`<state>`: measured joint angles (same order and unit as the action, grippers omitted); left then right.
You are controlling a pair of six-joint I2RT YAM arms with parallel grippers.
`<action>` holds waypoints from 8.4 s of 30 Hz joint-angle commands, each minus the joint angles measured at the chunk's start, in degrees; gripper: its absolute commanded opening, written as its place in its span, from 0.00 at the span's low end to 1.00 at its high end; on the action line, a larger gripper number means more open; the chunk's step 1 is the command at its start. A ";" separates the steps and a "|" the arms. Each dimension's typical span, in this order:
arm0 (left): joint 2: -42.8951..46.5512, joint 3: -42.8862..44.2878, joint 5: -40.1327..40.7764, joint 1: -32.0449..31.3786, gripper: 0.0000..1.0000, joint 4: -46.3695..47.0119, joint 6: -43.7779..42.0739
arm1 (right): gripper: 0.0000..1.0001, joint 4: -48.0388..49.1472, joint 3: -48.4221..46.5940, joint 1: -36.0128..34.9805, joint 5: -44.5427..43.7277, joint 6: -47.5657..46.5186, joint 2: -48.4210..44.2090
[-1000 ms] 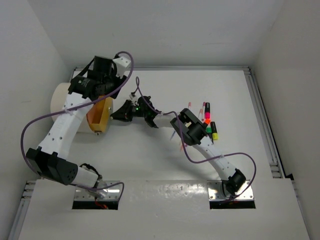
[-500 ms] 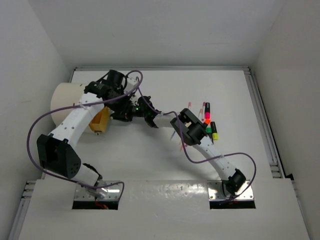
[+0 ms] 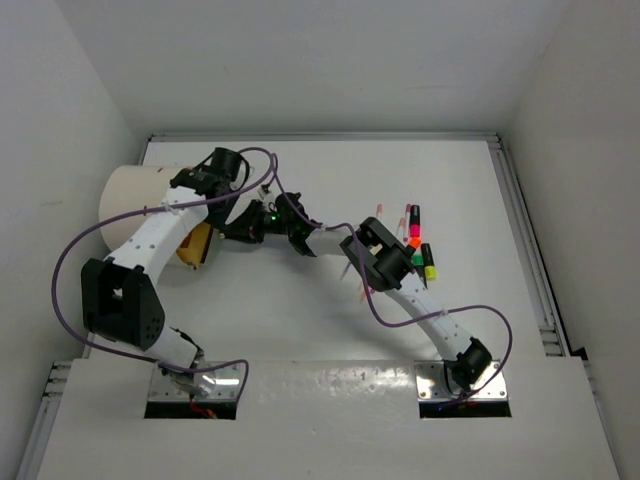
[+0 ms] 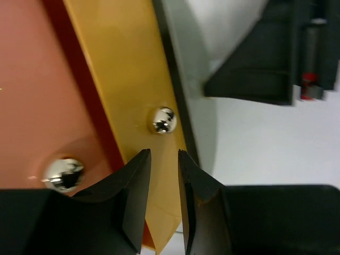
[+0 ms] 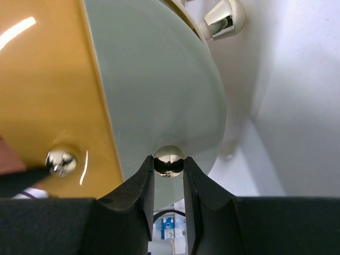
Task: Sort the stationery into containers
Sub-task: Close the drawer in the storage box, then open the drawer in the storage box, then pick up the pen from the center of the board, then place the pen in the drawer, then pick up the pen from the center of the board.
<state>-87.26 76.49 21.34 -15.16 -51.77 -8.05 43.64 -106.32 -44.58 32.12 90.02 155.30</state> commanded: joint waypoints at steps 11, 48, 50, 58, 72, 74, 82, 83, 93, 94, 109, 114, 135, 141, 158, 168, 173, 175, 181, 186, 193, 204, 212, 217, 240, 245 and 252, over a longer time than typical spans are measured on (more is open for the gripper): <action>0.96 -0.02 11.88 0.92 0.34 3.43 1.02 | 0.00 6.55 -1.26 -0.25 -0.04 0.69 -1.67; -0.80 2.52 5.91 3.03 0.41 2.64 1.20 | 0.30 11.47 10.17 3.00 4.53 1.12 -6.95; -0.45 2.79 5.12 3.12 0.41 2.73 1.11 | 0.47 11.21 10.52 3.09 4.79 0.95 -7.21; 3.58 4.55 -5.86 2.94 0.55 4.39 -0.56 | 0.94 8.40 11.31 3.27 5.67 -1.25 -8.79; 10.01 17.81 -23.71 2.15 0.85 10.37 0.76 | 0.58 -8.98 22.56 8.36 9.98 -19.24 -26.17; 9.75 20.97 -23.98 1.28 0.85 9.67 1.72 | 0.40 -20.88 23.87 9.15 10.07 -28.72 -32.30; 14.31 16.78 -22.84 -0.57 0.85 7.21 3.13 | 0.26 -74.23 25.37 17.85 -2.12 -73.67 -50.00; 15.62 16.07 -22.84 -0.40 0.85 7.29 3.22 | 0.26 -76.31 26.85 19.34 -7.72 -76.80 -53.23; 20.38 12.72 -23.10 1.97 0.91 6.33 3.84 | 0.33 -84.42 46.80 23.31 -28.41 -92.39 -65.29; 20.73 12.63 -23.28 2.15 0.92 6.24 3.84 | 0.33 -84.16 47.69 23.48 -29.12 -92.74 -65.91; 21.96 11.67 -24.07 3.38 0.94 5.36 3.31 | 0.57 -81.52 55.43 24.01 -34.14 -97.75 -68.12; 22.05 11.23 -23.72 3.29 0.93 4.92 3.13 | 0.57 -79.94 54.91 22.96 -33.35 -98.19 -66.45; 20.91 11.58 -22.49 3.21 0.94 4.39 2.52 | 0.42 -75.98 56.05 19.79 -33.70 -98.02 -58.98; 20.64 11.93 -21.96 2.85 0.94 4.48 2.52 | 0.31 -77.30 54.91 19.97 -32.38 -97.93 -57.31; 21.17 12.28 -24.07 3.47 0.94 7.47 4.18 | 0.00 -66.63 29.51 14.79 2.15 -68.96 -64.08; 26.09 11.31 -14.15 9.97 1.00 13.18 15.95 | 0.00 -26.78 14.25 6.09 -2.41 -33.62 -43.35; 25.31 14.47 -6.06 14.01 1.00 12.84 19.38 | 0.00 -26.14 2.03 1.78 -5.22 -27.46 -31.66; 23.37 15.88 -5.00 14.89 1.00 10.55 20.00 | 0.00 -26.94 -1.33 0.64 -5.92 -24.99 -28.49; 23.37 15.09 -8.95 18.41 1.00 10.81 19.83 | 0.00 -29.05 -8.37 -2.80 -10.59 -22.61 -20.13; 23.63 14.57 -10.27 19.11 1.00 11.08 19.13 | 0.05 -29.84 -7.76 -3.85 -11.90 -22.60 -18.99; 23.10 14.56 -12.81 19.82 1.00 10.37 18.43 | 0.44 -29.66 -9.26 -4.47 -12.43 -24.80 -16.52; 21.52 14.39 -19.92 18.77 1.00 9.93 15.97 | 0.55 -34.66 -0.30 1.68 -6.29 -31.55 -30.30; 18.71 13.96 -19.16 7.88 0.94 10.72 12.27 | 0.48 -71.47 17.70 15.11 -18.96 -62.48 -56.82; 18.27 12.46 -16.95 4.00 0.94 11.60 11.57 | 0.47 -75.02 38.53 24.16 -27.27 -72.96 -66.61; 17.39 11.93 -15.72 1.89 0.96 10.55 11.31 | 0.46 -71.77 63.26 34.73 -34.58 -77.27 -71.11; 17.39 11.23 -16.33 1.97 0.96 10.55 11.13 | 0.44 -70.10 62.29 34.91 -34.23 -76.92 -67.69; 17.39 10.00 -16.77 1.89 0.97 10.81 11.48 | 0.42 -68.16 61.85 34.03 -33.79 -76.48 -64.25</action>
<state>-70.22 87.07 5.30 -12.80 -42.74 3.46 -27.22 -42.72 -9.93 -1.50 13.47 90.21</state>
